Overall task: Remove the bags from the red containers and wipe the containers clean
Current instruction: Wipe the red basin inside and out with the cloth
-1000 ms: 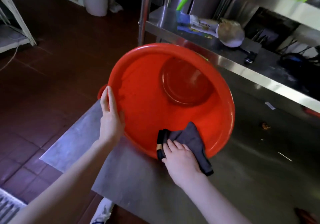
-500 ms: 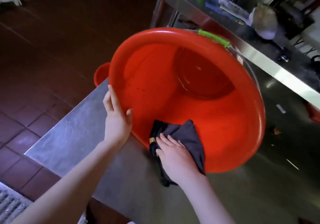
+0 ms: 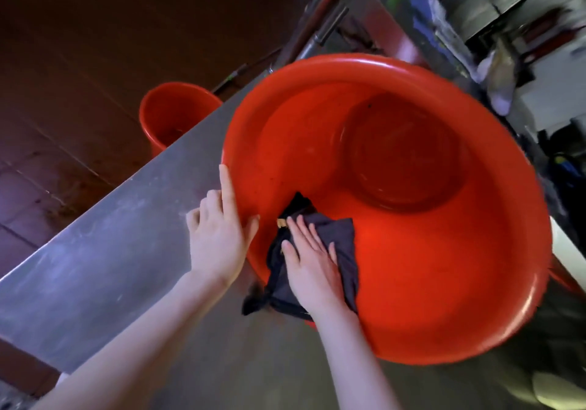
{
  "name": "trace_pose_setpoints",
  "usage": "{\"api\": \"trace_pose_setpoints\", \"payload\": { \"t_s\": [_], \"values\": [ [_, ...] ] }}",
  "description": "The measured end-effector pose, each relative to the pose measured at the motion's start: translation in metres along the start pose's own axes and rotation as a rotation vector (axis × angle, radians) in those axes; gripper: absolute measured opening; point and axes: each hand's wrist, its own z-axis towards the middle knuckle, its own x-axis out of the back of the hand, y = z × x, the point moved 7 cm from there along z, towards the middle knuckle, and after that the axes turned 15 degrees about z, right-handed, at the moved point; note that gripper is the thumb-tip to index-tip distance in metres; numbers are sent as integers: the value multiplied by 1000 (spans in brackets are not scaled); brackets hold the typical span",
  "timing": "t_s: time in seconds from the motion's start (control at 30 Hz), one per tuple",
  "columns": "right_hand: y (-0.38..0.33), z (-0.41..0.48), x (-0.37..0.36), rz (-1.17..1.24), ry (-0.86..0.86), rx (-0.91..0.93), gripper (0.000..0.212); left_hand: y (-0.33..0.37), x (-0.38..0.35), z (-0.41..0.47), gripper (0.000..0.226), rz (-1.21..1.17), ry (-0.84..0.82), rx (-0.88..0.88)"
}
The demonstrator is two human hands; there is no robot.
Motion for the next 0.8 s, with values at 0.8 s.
{"api": "trace_pose_setpoints", "payload": {
  "t_s": [0.8],
  "values": [
    [12,48,0,39,340,-78,55,4,-6,3,87,-24,29,-113]
  ]
}}
